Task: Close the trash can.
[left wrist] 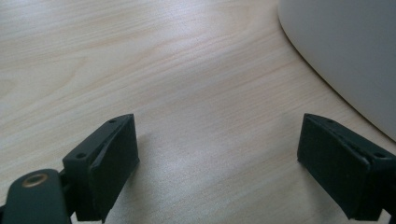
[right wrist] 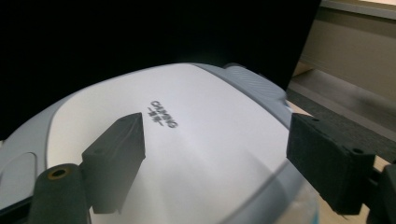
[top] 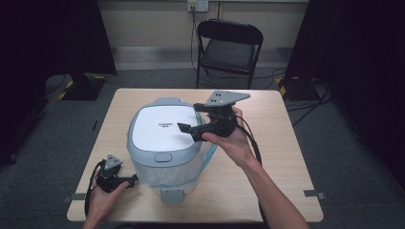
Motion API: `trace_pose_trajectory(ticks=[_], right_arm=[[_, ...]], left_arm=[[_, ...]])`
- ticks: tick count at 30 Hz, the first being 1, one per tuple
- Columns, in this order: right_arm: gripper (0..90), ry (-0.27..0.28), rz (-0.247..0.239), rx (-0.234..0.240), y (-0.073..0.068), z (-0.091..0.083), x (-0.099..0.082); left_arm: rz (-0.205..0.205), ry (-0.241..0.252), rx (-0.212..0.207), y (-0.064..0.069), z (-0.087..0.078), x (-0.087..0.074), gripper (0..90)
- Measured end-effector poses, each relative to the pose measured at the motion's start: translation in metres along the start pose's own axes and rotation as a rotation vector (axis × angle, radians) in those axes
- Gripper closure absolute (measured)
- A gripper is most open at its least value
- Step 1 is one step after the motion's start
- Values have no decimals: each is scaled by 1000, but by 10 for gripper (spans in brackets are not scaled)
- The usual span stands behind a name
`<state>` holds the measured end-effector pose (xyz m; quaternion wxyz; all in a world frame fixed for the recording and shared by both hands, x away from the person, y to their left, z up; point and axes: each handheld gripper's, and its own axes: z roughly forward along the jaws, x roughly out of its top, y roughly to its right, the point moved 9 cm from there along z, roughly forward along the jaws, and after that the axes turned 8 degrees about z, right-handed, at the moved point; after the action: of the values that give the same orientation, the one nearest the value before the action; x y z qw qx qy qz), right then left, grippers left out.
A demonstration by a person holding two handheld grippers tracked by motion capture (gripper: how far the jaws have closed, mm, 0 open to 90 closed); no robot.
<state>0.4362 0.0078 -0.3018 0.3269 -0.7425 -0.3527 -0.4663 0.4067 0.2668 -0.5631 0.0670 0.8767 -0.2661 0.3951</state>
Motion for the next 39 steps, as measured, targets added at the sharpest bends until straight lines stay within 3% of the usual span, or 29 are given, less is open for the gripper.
trace_pose_trajectory(ticks=[7, 13, 17, 25, 30, 35, 39], right_arm=[[190, 53, 50, -89, 27, -21, -1], [185, 58, 94, -165, 54, -42, -10], [183, 53, 103, -191, 63, -53, -19], [161, -2, 170, -260, 92, -73, -64], [160, -32, 238, -314, 116, -87, -97], [160, -65, 286, -369, 132, -96, -130], [164, -93, 330, -387, 139, -99, -156]], left_arm=[[-1, 0, 0, 0, 0, 0, 117], [-1, 0, 0, 0, 0, 0, 117], [2, -1, 4, 0, 0, 0, 118], [0, 0, 8, 0, 0, 0, 118], [0, 1, 9, 0, 0, 0, 118], [-1, -1, 11, 0, 0, 0, 118], [-1, -1, 11, 0, 0, 0, 118]])
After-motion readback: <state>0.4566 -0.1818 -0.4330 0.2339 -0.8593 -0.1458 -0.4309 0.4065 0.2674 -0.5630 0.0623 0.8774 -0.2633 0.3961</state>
